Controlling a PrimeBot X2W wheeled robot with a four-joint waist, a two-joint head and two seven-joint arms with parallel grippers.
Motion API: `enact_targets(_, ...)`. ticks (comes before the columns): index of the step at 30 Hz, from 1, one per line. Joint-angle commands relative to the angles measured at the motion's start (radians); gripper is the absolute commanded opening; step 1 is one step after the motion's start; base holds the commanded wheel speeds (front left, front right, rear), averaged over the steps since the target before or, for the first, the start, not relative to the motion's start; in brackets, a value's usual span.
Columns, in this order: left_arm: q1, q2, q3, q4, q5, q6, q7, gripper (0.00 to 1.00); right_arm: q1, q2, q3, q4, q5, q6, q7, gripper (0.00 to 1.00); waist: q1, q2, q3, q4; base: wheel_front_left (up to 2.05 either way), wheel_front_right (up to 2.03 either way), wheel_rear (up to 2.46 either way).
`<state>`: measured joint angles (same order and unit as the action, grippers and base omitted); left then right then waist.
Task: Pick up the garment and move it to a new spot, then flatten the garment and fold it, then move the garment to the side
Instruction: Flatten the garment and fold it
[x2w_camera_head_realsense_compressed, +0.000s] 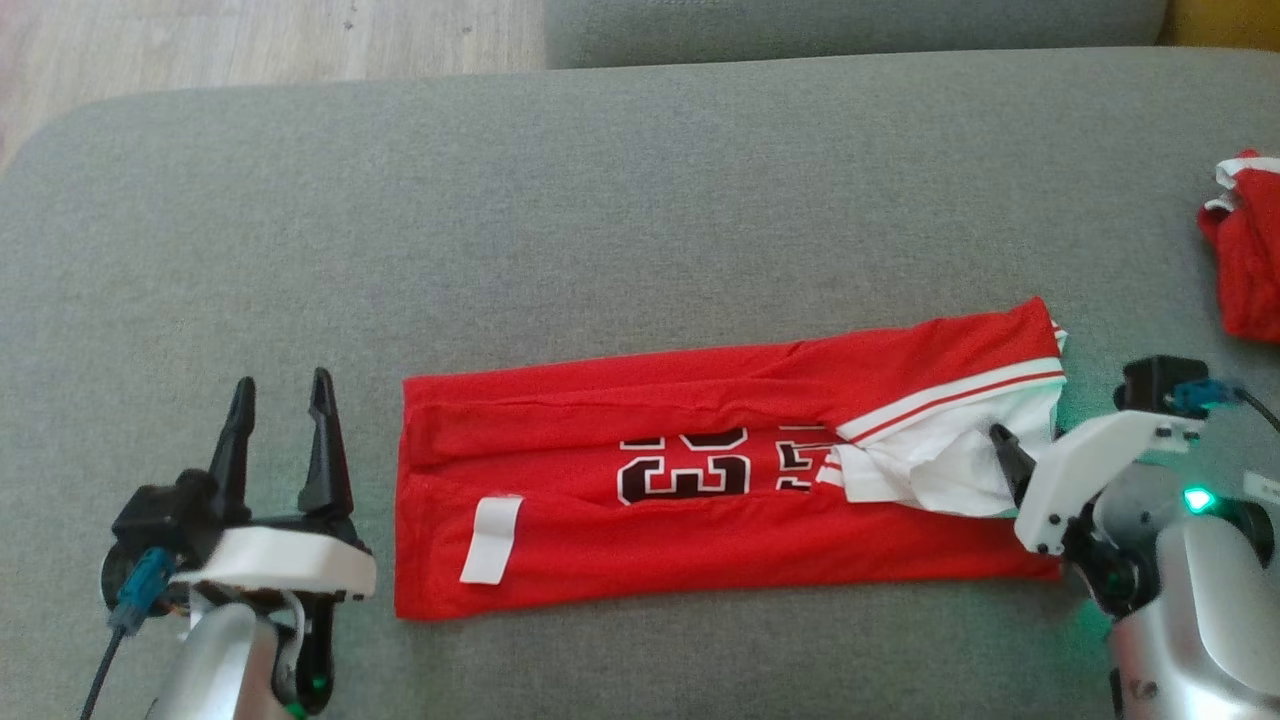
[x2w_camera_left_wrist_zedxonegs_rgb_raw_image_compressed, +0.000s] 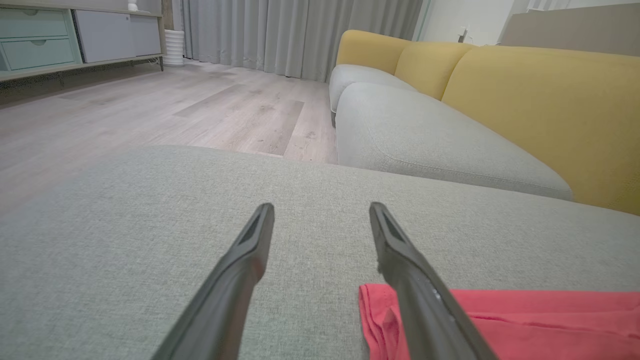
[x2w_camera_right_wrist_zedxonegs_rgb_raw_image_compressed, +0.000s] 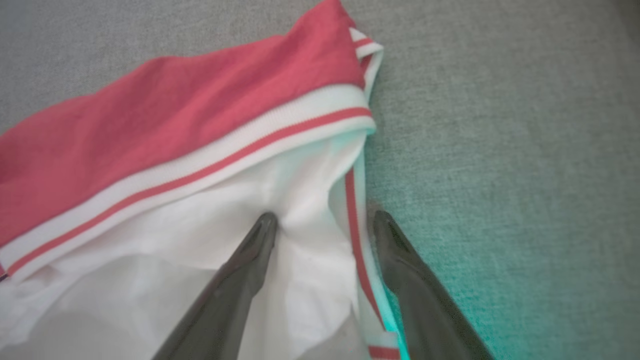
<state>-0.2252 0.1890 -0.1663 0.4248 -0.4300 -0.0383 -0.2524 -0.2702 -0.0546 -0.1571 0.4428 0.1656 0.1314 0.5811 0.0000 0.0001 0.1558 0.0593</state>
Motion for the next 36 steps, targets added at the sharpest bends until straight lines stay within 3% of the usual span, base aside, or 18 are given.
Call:
enact_targets(1,-0.033,0.016,0.041,-0.021,0.011,-0.005,-0.009,1.00,-0.019,0.004,0.055,0.026,0.003,-0.001,0.012,0.85,0.0000,-0.0001,0.000,0.002,0.00,0.00,0.00)
enact_targets(2,-0.032,0.015,0.043,-0.021,0.013,-0.007,-0.009,1.00,-0.022,0.004,0.063,0.039,0.007,-0.001,0.013,0.03,0.0000,-0.0001,-0.001,0.003,0.00,0.00,0.00)
enact_targets(3,-0.031,0.014,0.044,-0.020,0.014,-0.008,-0.009,1.00,-0.023,0.004,0.073,0.049,0.007,-0.001,0.015,0.00,0.0000,-0.0001,-0.001,0.004,0.00,0.00,0.00)
enact_targets(10,-0.010,0.012,0.056,-0.012,0.018,-0.012,-0.009,1.00,-0.015,0.004,0.017,-0.025,-0.004,-0.001,-0.058,0.00,0.0000,-0.0001,-0.018,-0.014,0.00,0.00,0.00)
enact_targets(15,0.012,0.012,0.064,-0.014,0.019,-0.014,-0.009,1.00,0.022,-0.022,-0.088,-0.193,-0.065,-0.001,-0.083,0.00,0.0000,-0.0001,-0.037,-0.032,0.00,0.00,0.00)
enact_targets(24,0.053,0.008,0.069,-0.054,0.033,-0.009,-0.009,1.00,0.116,-0.038,-0.213,-0.485,-0.173,-0.001,-0.007,0.00,0.0000,-0.0001,-0.064,-0.042,0.00,0.00,0.00)
enact_targets(30,0.070,0.011,0.066,-0.054,0.035,-0.007,-0.009,1.00,0.150,-0.016,-0.116,-0.560,-0.138,-0.001,0.038,0.00,0.0000,-0.0001,-0.082,-0.037,0.00,0.00,0.00)
enact_targets(36,0.089,0.021,0.072,-0.064,0.027,0.002,-0.005,1.00,0.156,0.003,0.203,-0.559,-0.012,-0.001,0.021,0.00,0.0000,-0.0001,-0.084,-0.046,0.00,0.00,0.00)
